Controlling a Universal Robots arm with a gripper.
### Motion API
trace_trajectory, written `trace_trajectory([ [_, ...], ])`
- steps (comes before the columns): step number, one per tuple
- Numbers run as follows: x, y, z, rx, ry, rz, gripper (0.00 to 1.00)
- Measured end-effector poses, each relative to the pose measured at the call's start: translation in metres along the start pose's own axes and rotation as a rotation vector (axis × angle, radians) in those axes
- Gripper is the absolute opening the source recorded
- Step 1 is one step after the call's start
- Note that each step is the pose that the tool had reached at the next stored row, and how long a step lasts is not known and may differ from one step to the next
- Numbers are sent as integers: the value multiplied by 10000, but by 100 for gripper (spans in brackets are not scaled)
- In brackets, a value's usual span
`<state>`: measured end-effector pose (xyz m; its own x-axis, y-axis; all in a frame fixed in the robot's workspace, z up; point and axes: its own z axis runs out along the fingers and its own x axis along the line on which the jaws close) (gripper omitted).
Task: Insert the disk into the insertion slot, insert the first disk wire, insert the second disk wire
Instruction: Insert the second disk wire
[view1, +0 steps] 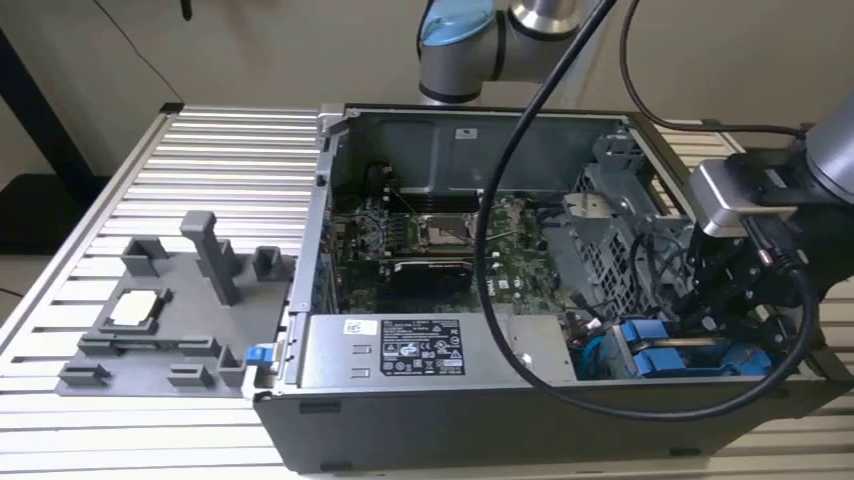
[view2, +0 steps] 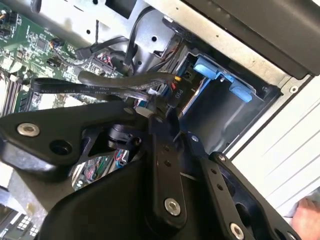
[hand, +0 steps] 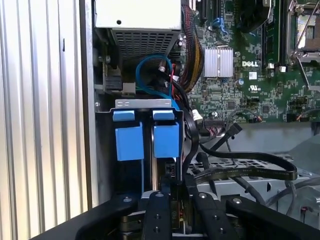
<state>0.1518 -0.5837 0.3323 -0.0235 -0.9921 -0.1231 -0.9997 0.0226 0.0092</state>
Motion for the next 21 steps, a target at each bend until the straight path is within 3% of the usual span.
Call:
trace_trajectory([
  [1,0,0,-7,0,10,0,24],
  [3,-6,1,-61,-3,0,1,24],
  [14,-66,6,-543,-10,12,2,24],
  [21,-68,6,-555,-10,12,2,24],
])
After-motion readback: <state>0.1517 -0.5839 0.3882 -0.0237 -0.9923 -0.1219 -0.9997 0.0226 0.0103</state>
